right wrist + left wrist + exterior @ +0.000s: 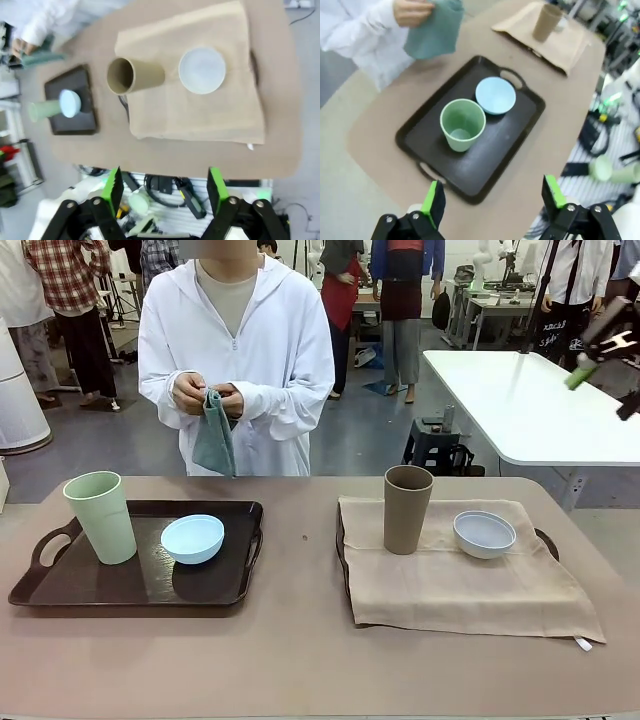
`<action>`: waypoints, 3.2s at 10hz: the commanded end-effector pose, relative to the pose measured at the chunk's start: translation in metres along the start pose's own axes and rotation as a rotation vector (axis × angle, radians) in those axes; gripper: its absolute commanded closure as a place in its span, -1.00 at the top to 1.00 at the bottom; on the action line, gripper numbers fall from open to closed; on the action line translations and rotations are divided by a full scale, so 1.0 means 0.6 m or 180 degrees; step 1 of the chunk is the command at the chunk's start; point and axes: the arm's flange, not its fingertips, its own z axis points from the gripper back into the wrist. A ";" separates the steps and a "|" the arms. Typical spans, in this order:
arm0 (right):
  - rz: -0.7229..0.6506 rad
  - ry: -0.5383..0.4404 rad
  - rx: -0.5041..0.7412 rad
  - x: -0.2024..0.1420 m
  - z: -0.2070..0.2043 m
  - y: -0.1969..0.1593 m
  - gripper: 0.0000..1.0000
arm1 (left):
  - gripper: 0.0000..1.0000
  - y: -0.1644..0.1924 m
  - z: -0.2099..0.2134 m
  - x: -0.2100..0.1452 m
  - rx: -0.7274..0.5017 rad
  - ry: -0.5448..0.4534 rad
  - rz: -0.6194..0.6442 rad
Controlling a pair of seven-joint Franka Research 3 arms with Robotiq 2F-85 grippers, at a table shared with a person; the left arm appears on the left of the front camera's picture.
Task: Set up a tray with a mat and arrange the tableware.
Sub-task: Pick up the Picnic Bowl and Reusable plastic cup from the Handle tray in front of the human's position and hold them in the air.
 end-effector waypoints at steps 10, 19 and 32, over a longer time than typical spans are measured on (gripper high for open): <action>0.0203 0.0156 -0.0293 0.016 -0.050 0.096 0.73 | 1.00 -0.019 -0.068 0.047 0.0202 0.0229 -0.0913; 0.1387 0.0829 -0.1174 0.050 -0.331 0.502 0.73 | 1.00 0.086 -0.137 0.066 -0.0834 0.0279 -0.2478; 0.1593 0.1098 -0.1222 0.020 -0.550 0.663 0.73 | 1.00 0.244 -0.165 -0.007 -0.0986 -0.0226 -0.2065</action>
